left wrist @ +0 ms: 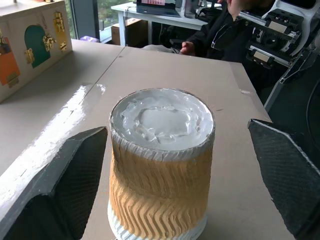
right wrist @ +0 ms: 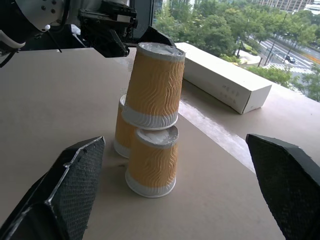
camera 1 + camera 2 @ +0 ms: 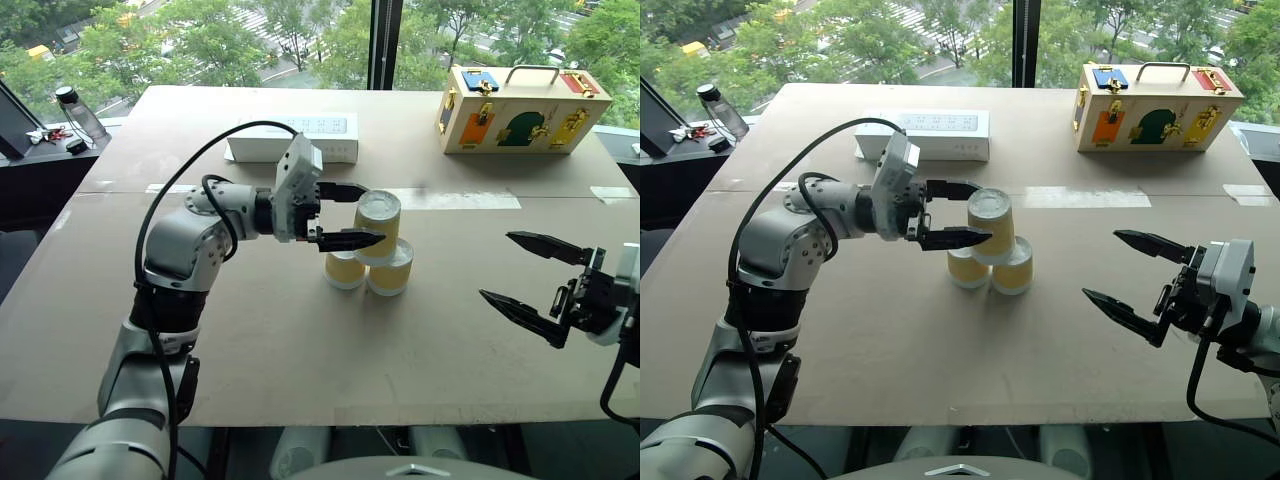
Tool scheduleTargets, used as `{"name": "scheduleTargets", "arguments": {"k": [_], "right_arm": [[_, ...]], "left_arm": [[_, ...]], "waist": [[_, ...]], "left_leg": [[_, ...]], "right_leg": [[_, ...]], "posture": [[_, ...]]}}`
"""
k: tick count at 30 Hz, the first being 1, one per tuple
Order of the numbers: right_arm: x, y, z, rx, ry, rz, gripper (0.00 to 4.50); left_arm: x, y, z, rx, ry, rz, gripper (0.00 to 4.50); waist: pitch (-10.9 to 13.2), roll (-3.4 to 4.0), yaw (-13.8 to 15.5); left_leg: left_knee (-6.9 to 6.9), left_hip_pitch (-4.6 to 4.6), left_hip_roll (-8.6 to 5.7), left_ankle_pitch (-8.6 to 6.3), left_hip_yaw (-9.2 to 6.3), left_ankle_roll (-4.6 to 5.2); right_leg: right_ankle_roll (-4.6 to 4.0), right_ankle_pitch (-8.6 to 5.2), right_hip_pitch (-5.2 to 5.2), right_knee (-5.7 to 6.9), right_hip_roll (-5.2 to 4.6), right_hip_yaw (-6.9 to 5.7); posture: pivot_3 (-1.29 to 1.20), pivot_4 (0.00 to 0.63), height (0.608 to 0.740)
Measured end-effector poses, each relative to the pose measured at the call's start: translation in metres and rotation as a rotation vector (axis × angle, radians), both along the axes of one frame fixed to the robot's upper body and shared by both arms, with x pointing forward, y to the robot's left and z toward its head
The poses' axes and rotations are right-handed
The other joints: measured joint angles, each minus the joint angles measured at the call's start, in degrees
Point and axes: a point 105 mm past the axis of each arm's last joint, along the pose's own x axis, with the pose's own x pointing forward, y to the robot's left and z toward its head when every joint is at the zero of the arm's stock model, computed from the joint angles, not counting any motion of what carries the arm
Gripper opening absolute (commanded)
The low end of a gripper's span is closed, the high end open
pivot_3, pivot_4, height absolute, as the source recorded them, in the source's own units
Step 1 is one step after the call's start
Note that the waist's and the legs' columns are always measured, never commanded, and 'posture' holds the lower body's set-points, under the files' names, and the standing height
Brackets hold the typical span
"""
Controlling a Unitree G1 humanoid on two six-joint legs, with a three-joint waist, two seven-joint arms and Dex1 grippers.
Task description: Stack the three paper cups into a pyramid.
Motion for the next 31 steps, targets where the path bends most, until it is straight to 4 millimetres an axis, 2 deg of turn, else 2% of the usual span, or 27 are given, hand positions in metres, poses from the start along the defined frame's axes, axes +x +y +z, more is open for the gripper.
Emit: {"name": "scheduleTargets", "arguments": {"k": [4,8,12,15,19,22,23,25,26,31], "right_arm": [[-0.002,0.002,-0.001,-0.003,0.008,0.007,4.5],[-0.002,0.002,-0.001,-0.002,0.014,0.004,4.5],[0.0,-0.003,-0.005,-0.009,0.025,-0.022,4.5],[0.005,-0.011,-0.015,-0.015,0.05,-0.073,4.5],[0.006,-0.021,-0.028,-0.006,0.075,-0.139,4.5],[0.003,-0.036,-0.051,0.018,0.137,-0.24,4.5],[0.002,-0.039,-0.057,0.014,0.153,-0.264,4.5],[0.0,-0.042,-0.06,-0.011,0.139,-0.289,4.5],[-0.002,-0.046,-0.064,-0.031,0.126,-0.319,4.5],[-0.008,-0.056,-0.08,-0.053,0.157,-0.384,4.5]], "left_arm": [[-0.002,0.005,0.012,-0.053,-0.023,0.014,4.45],[-0.006,0.019,0.019,-0.113,0.009,0.052,4.45],[-0.006,0.042,0.028,-0.235,0.071,0.144,4.45],[0.001,0.067,0.028,-0.306,0.07,0.306,4.45],[0.009,0.107,-0.001,-0.327,0.097,0.557,4.45],[-0.003,0.143,-0.049,-0.277,0.179,0.757,4.45],[-0.008,0.148,-0.061,-0.255,0.205,0.79,4.45],[-0.021,0.153,-0.071,-0.212,0.194,0.815,4.45],[-0.032,0.158,-0.081,-0.167,0.182,0.829,4.45],[-0.055,0.172,-0.108,-0.092,0.208,0.865,4.45]], "waist": [[0.0,0.0,-0.06],[0.0,0.0,-0.12],[0.0,0.0,-0.05],[-0.01,0.01,-0.01],[-0.05,0.05,-0.1],[-0.04,0.06,-0.13],[-0.04,0.05,0.09],[-0.05,0.06,0.29],[-0.09,0.05,0.27],[-0.18,0.13,0.26]], "left_leg": [[0.0,0.0,0.01,0.0,0.0,0.0],[0.0,0.01,0.04,0.0,0.0,0.0],[0.02,0.01,0.05,0.0,-0.02,0.0],[0.03,0.03,0.04,0.0,-0.01,0.0],[-0.01,0.12,0.05,0.0,0.07,-0.01],[-0.09,0.08,0.1,0.0,0.06,-0.02],[-0.07,0.04,0.09,0.0,0.05,-0.02],[-0.07,0.04,0.07,-0.01,0.05,-0.01],[-0.07,0.08,0.06,-0.01,0.07,-0.01],[-0.06,0.2,0.1,-0.01,0.1,0.0]], "right_leg": [[0.0,0.0,0.0,0.0,0.0,0.01],[0.0,0.0,0.0,0.0,0.0,0.01],[0.0,0.0,0.0,0.01,-0.01,-0.01],[0.0,0.0,0.01,0.01,-0.02,0.01],[-0.01,0.0,0.01,0.01,-0.03,0.12],[-0.02,0.0,-0.01,-0.01,-0.09,0.33],[-0.03,0.0,-0.02,-0.04,-0.1,0.31],[-0.1,-0.04,0.0,-0.06,-0.38,0.31],[-0.27,-0.13,0.01,-0.06,-0.42,0.3],[-0.34,-0.09,0.06,-0.05,-0.42,0.27]], "posture": [[0.0,0.15,0.74],[0.0,0.15,0.74],[0.0,0.15,0.74],[0.0,0.15,0.74],[0.0,0.15,0.74],[0.0,0.15,0.74],[0.0,0.15,0.74],[0.0,0.15,0.74],[0.0,0.15,0.74],[0.0,0.15,0.74]]}}
